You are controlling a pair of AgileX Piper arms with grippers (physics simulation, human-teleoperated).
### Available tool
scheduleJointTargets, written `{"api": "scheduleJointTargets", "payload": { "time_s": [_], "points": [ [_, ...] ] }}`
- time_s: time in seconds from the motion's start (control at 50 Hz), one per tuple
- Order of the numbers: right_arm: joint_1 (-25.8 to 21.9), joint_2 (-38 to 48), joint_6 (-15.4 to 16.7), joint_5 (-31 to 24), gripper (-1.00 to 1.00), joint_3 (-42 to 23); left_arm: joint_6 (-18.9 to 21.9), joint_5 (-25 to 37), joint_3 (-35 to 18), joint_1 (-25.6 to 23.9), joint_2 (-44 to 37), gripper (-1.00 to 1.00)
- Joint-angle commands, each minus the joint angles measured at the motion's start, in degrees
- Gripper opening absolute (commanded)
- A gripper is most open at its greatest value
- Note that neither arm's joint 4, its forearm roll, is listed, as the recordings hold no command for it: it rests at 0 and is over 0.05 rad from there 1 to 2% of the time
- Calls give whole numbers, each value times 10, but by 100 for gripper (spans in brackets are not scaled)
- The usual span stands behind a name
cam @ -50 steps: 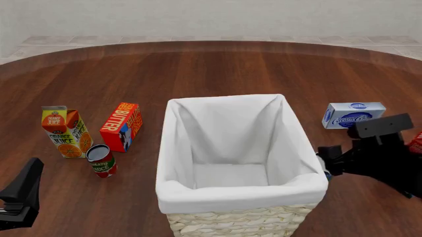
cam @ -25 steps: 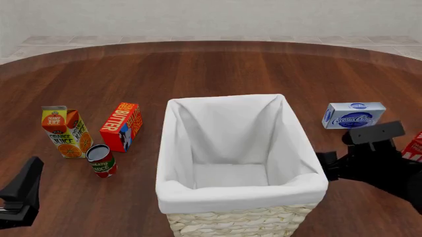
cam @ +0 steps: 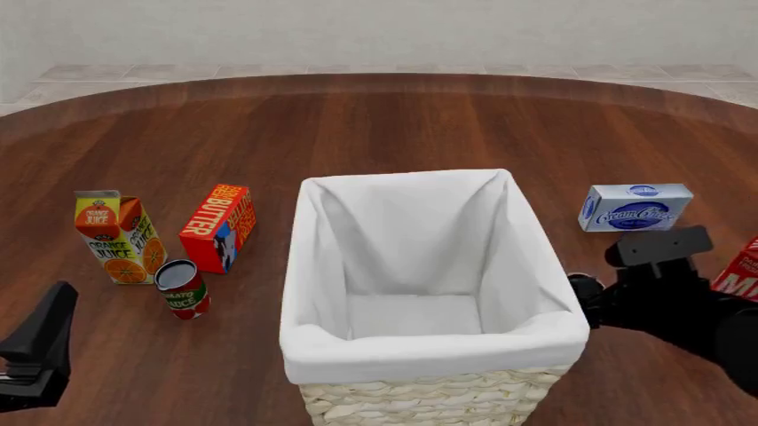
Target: Pick up the alphabet soup and the tomato sauce, and put them in the basket.
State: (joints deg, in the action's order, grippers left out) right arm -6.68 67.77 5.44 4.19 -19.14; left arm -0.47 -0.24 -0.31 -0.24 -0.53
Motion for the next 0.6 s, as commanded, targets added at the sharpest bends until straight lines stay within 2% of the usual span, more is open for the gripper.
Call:
{"api": "scheduleJointTargets", "payload": {
  "time_s": [0.02,0.6],
  "points": [
    [-2,13,-3,15,100,4,1,1,0,1,1,100],
    [7,61,1,70,100,28,2,4,1,1,5,100]
  ]
}}
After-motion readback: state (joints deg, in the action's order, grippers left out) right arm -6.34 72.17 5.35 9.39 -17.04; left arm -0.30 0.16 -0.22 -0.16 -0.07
